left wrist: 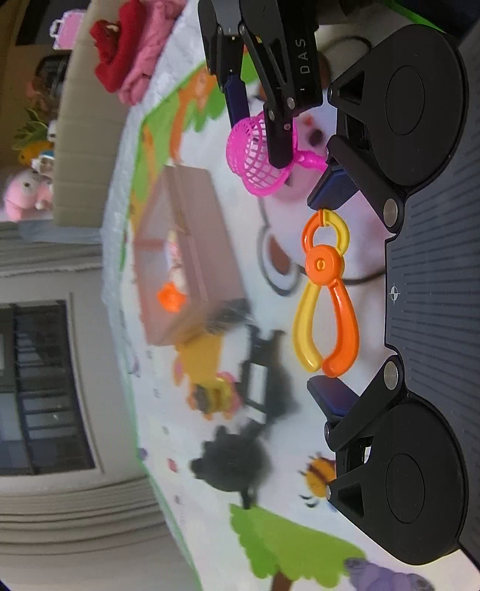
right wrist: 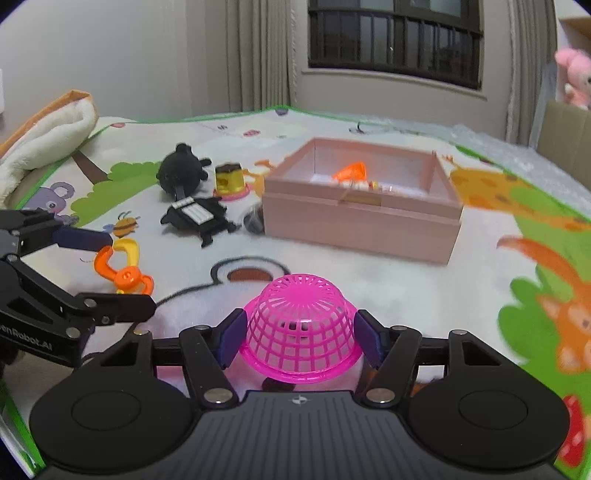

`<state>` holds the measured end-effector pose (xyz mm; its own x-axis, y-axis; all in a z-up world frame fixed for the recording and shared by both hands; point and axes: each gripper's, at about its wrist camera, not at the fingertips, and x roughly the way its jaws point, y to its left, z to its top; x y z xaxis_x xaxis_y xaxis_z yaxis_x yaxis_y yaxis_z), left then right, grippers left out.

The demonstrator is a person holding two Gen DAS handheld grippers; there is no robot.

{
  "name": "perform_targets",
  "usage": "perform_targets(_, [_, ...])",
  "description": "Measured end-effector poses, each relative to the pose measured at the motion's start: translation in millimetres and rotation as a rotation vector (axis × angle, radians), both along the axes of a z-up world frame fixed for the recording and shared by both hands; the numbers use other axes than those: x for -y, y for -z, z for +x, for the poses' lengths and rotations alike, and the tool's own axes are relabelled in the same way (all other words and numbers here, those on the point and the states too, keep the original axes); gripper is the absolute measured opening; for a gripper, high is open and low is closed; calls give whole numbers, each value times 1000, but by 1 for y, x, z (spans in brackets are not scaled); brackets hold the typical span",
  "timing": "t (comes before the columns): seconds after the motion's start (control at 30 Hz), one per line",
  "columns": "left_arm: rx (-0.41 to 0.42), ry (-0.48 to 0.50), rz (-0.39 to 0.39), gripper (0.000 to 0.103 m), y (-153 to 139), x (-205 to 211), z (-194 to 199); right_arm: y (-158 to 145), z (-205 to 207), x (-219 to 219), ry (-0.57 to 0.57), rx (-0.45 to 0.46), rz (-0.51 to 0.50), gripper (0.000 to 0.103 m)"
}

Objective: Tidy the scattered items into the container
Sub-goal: 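Carry the clip toy and pink net into the pink box and release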

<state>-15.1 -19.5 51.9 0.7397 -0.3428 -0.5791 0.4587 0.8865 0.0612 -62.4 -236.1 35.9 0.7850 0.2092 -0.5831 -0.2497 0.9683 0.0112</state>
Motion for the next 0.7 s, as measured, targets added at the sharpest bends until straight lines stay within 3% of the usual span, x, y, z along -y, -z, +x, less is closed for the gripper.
perform_targets(0.13, [61, 60, -10, 99, -23, 22, 17, -24, 6, 13, -3, 78, -42, 64])
perform_targets(0.23, [140, 105, 4, 99, -40, 47, 43, -45, 22, 19, 7, 185, -138, 64])
perform_targets(0.33, [227, 130, 22, 99, -56, 73, 79, -65, 59, 24, 35, 307, -275, 64])
perform_targets(0.43, [297, 142, 22, 99, -65, 92, 115, -83, 110, 36, 64, 343, -315, 64])
perform_targets(0.5, [305, 153, -22, 99, -64, 97, 139, -91, 147, 48, 62, 329, -274, 64])
perform_targets(0.6, [231, 164, -57, 99, -54, 99, 167, -91, 195, 72, 12, 221, -101, 67])
perform_targets(0.63, [223, 143, -60, 100, -48, 96, 169, -88, 205, 78, 33, 196, -69, 75])
perform_targets(0.7, [197, 113, -60, 100, -37, 88, 166, -79, 217, 85, 90, 160, -51, 76])
